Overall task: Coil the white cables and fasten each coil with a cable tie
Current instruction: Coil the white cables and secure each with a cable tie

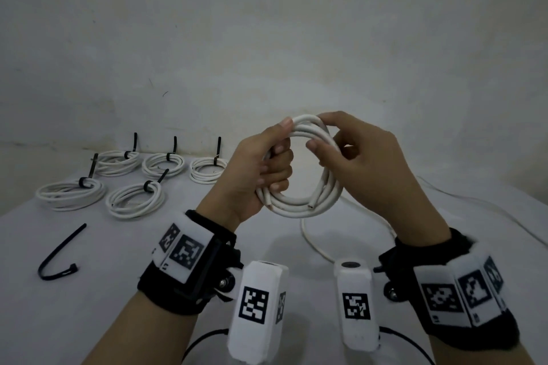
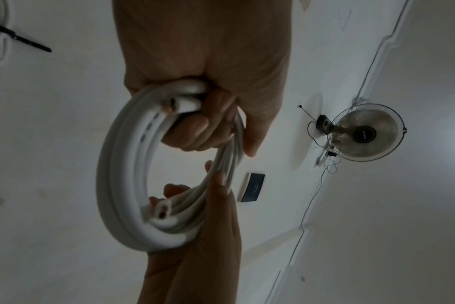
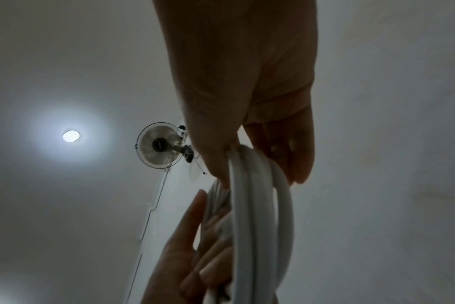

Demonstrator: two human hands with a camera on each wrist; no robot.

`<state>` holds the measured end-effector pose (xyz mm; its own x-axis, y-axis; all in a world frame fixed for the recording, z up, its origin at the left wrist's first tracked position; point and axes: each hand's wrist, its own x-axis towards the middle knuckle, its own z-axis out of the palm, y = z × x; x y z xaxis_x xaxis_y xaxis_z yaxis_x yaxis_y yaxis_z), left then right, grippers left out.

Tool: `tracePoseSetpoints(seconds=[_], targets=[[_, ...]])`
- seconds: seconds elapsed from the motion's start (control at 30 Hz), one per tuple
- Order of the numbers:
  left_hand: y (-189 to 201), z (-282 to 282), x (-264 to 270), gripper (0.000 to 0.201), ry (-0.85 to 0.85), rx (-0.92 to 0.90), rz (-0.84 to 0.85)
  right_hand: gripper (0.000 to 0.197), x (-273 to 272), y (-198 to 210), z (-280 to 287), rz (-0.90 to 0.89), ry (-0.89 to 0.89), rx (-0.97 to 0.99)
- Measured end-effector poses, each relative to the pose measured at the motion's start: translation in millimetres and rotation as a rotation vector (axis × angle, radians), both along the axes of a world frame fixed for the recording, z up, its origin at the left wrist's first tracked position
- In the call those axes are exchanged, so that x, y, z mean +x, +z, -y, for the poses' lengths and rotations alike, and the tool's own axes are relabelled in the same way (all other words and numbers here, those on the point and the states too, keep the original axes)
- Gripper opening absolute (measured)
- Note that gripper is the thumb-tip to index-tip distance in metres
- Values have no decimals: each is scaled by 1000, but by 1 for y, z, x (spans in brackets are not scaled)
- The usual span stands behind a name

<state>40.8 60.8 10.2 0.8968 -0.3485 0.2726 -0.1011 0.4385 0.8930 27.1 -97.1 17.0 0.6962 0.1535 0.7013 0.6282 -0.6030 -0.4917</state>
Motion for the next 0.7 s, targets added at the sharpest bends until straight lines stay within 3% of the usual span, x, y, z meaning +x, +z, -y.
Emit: tracePoseSetpoints(seconds=[0.07, 0.17, 0.23, 0.47, 0.57, 0.7], targets=[[-1, 1, 1, 35, 21, -3, -11, 16, 6, -5, -3, 5, -28, 14], [-2, -3, 4, 35, 59, 2, -7, 40, 14, -13, -13, -48, -3, 67], [-3, -7, 4, 35, 80, 11, 9, 43, 14, -15, -19, -101, 39, 115], [-3, -10, 4, 39, 184, 130, 66, 48, 8, -16, -34, -502, 412, 703], [-11, -21, 0, 42, 320, 277, 93, 51, 8, -15, -49, -562, 376, 840], [-23, -52, -11, 43, 522, 378, 122, 51, 13, -20, -85, -648, 386, 845]])
